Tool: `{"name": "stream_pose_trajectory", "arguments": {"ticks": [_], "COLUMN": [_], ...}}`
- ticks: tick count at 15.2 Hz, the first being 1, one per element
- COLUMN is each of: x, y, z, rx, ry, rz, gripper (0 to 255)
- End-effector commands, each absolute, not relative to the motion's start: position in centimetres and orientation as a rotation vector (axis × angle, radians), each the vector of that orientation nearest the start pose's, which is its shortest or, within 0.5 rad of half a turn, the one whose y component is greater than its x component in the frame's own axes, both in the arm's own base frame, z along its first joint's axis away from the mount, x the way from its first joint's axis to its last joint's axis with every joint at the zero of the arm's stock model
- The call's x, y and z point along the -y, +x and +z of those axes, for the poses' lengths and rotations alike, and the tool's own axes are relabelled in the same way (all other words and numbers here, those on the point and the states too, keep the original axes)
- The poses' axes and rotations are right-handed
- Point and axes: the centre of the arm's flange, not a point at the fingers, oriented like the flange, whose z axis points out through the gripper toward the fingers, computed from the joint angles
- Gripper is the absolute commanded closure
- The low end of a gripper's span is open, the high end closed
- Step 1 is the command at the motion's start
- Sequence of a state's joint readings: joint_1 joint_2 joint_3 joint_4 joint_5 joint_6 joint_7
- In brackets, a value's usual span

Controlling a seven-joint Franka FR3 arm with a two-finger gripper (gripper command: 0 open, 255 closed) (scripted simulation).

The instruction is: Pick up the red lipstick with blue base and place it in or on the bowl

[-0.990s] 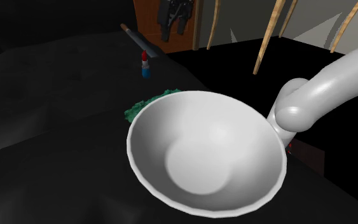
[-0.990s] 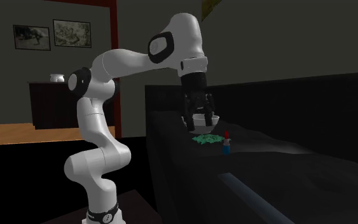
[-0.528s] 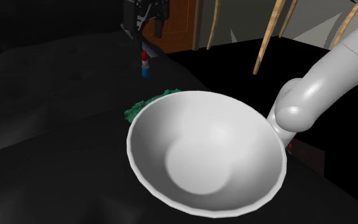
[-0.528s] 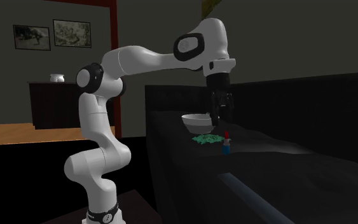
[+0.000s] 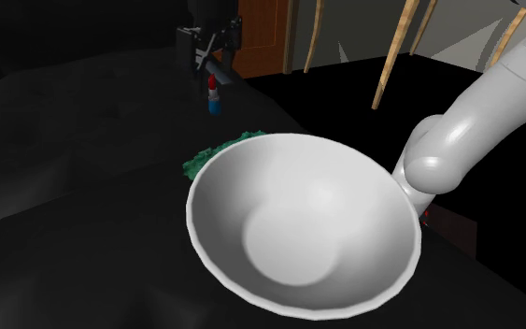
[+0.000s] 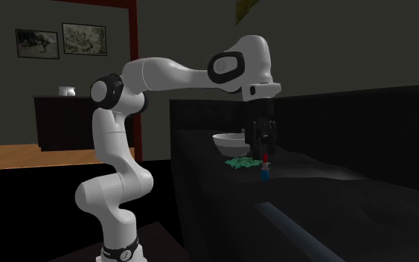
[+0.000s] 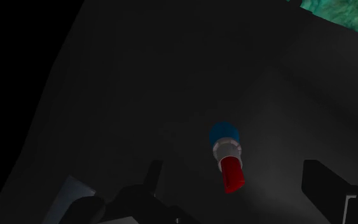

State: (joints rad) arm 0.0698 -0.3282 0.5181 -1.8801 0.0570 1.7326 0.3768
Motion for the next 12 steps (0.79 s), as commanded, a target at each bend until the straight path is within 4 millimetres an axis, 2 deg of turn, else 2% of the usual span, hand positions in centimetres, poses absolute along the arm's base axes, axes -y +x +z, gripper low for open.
{"name": "stream_pose_trajectory", "arguments": {"ticks": [1, 7, 8, 12], "x": [-30.17, -30.17, -30.17, -30.17], "y": [37.50, 37.50, 37.50, 37.50], "z": [63.11, 63.11, 63.11, 63.11], "rx": [0.306, 0.306, 0.306, 0.306], "ry": [-3.143, -3.143, -3.143, -3.143], "rz": [-0.272, -0.272, -0.272, -0.272], "gripper": [0, 0, 255, 255]}}
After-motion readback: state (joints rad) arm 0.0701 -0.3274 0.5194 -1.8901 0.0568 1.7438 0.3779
